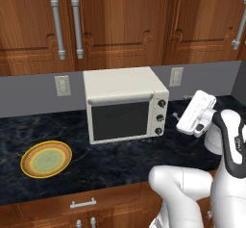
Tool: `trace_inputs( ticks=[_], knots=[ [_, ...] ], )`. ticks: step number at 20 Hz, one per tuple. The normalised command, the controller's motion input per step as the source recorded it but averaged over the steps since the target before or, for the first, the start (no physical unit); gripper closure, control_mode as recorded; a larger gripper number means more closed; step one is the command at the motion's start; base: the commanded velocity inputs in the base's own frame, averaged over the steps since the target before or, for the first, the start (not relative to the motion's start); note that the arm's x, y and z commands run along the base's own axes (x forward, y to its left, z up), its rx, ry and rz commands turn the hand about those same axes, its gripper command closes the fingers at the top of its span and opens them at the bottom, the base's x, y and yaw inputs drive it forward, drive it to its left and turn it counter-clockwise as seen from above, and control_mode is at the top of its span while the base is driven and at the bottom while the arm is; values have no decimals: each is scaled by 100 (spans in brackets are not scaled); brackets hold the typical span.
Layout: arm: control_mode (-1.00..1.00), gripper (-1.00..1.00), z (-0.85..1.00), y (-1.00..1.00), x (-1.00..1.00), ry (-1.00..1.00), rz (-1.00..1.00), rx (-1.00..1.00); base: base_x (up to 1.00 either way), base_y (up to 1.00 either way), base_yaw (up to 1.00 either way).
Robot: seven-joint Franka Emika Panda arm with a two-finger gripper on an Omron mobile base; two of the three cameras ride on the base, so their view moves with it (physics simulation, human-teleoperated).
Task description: Pull the toaster oven rack outwards. Pick up the baguette from the plate and place it on the toaster oven rack. Close the toaster oven door fully and set the temperature to the lowest setting.
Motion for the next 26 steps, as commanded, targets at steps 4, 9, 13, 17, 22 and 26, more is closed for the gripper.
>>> trace_inputs(
  ticks=[4, 9, 13, 17, 22, 26],
  knots=[
    [-100, -100, -8, 12, 5, 12, -9, 2, 0, 0, 0],
    [-100, -100, -8, 1, 2, 12, -6, 6, 0, 0, 0],
    [-100, -100, -11, 0, 5, 8, -4, 7, 0, 0, 0],
    [-100, -100, -12, 1, 11, 4, -2, 7, 0, 0, 0],
    [-100, -100, -4, 0, 9, 0, -2, 8, 0, 0, 0],
    [-100, -100, -1, 6, 12, 0, -1, 7, 0, 0, 0]
  ],
)
